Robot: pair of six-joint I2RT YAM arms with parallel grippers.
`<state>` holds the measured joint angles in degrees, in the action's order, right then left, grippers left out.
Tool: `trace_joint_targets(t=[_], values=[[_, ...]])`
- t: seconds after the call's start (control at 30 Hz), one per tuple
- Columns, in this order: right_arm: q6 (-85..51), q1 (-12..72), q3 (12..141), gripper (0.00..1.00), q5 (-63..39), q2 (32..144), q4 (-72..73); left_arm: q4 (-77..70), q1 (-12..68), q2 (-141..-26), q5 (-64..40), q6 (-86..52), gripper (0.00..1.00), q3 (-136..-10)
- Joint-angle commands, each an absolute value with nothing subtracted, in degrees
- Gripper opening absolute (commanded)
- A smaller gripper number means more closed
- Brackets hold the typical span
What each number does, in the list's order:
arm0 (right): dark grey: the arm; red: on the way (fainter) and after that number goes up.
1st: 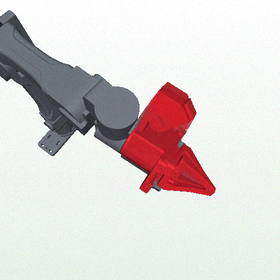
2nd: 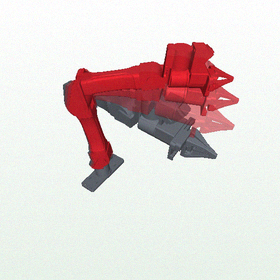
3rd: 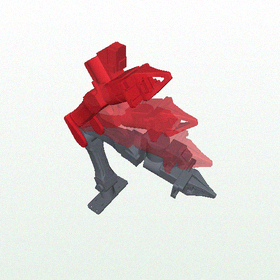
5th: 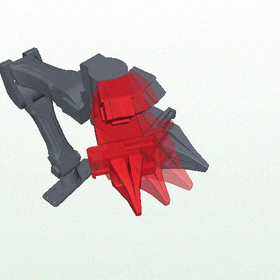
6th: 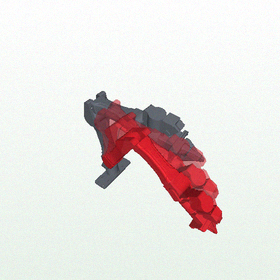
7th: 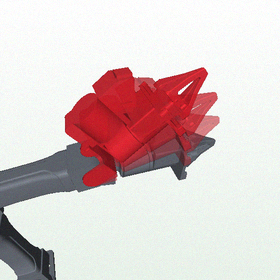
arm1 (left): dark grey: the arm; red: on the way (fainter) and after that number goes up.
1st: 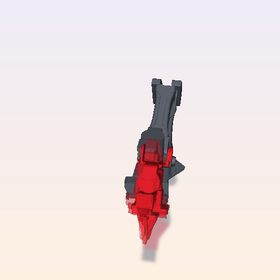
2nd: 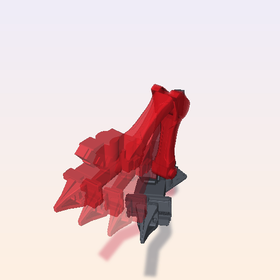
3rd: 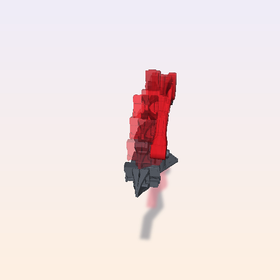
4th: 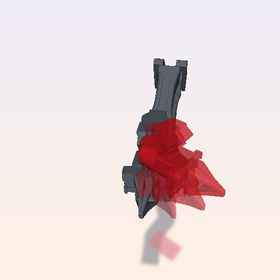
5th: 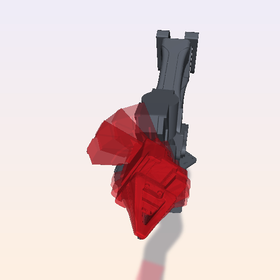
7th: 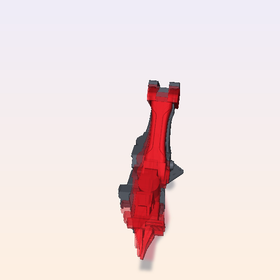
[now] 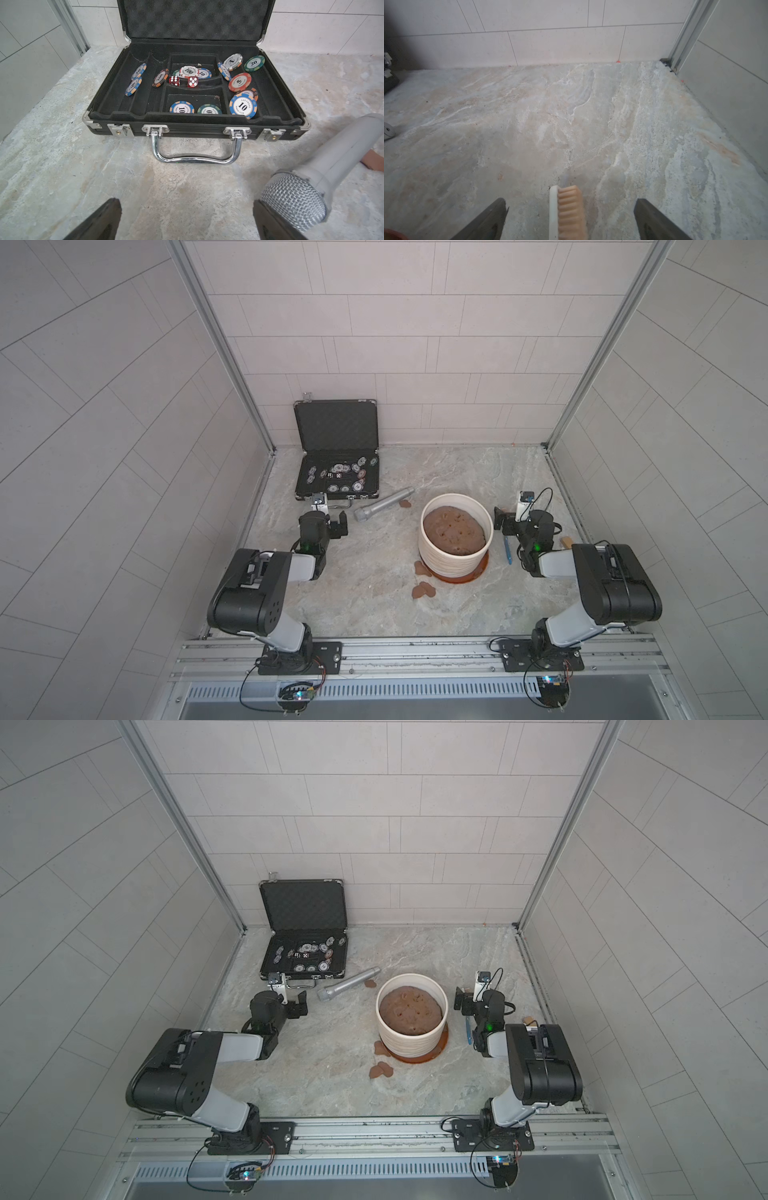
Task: Scrub the dried mud off the ceramic pot
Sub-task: Reset both arms
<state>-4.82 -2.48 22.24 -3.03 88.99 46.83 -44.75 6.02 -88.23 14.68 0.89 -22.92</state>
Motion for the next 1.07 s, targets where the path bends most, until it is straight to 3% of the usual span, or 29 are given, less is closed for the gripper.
trace_joint_targets(t=[0.0, 1.03], values=[[-3.79, -2.23, 22.89, 1.0, -3.69, 87.94, 47.09, -47.86, 5.67, -88.14, 15.3, 0.67, 1.0, -22.8], [-3.89, -2.28, 22.95, 1.0, -3.58, 88.0, 47.68, -46.45, 5.76, -87.76, 15.16, 0.81, 1.0, -23.29]])
